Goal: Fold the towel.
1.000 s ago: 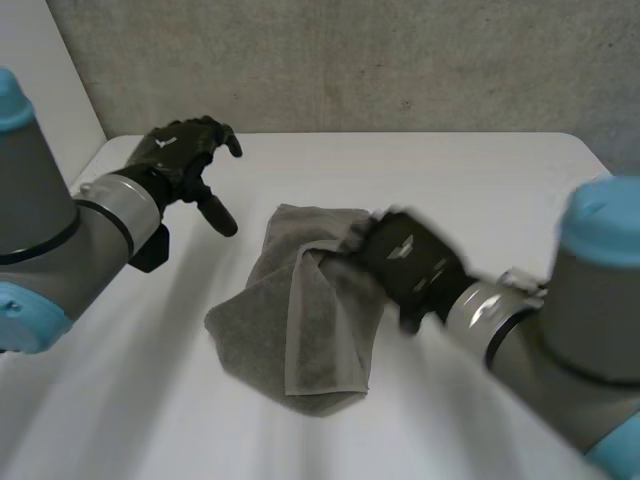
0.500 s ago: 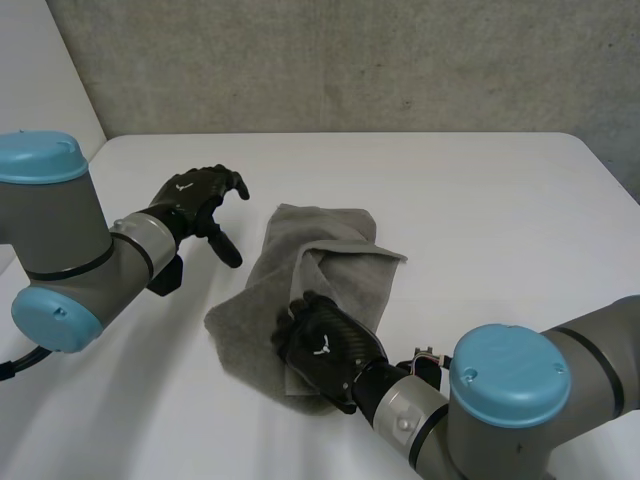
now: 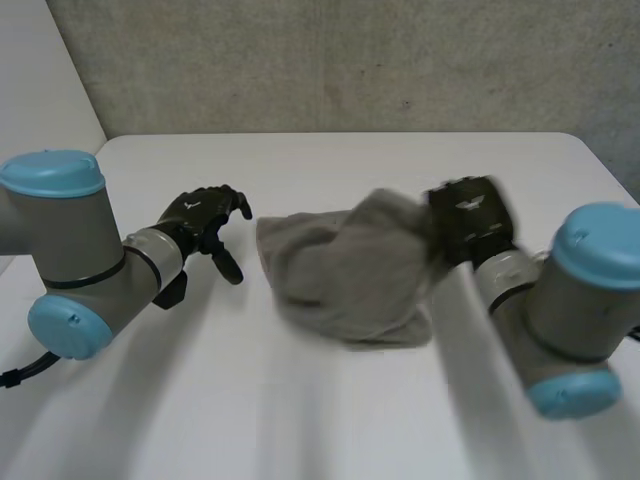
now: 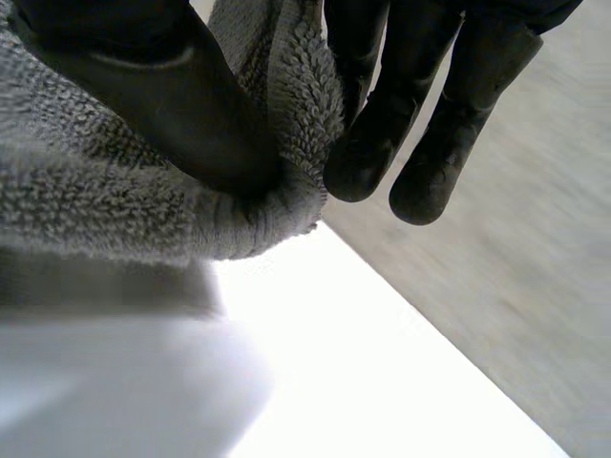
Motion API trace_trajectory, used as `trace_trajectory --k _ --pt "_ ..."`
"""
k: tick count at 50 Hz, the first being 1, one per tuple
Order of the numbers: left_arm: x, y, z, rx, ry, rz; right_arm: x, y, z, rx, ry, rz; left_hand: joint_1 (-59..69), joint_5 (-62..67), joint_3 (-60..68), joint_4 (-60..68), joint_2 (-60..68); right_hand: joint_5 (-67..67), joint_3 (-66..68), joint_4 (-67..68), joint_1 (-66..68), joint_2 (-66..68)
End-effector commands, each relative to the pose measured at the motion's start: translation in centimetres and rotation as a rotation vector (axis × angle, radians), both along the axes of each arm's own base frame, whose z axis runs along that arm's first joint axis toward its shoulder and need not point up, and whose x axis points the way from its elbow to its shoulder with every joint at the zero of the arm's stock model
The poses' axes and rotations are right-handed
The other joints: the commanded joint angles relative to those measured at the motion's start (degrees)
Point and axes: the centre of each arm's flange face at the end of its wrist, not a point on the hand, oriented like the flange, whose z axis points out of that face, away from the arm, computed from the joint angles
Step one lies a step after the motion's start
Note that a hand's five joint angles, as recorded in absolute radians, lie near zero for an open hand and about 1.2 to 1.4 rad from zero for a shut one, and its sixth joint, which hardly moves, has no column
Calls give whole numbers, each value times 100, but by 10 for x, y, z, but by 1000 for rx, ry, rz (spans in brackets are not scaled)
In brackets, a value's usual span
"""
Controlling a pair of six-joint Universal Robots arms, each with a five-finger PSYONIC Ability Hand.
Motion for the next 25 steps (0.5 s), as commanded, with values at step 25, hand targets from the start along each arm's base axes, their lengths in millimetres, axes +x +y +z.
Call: trace_trajectory --k 25 --pt "-43 10 -47 -74 -69 -148 -68 -51 -16 72 -63 -266 -70 49 -81 -96 -22 365 337 335 459 440"
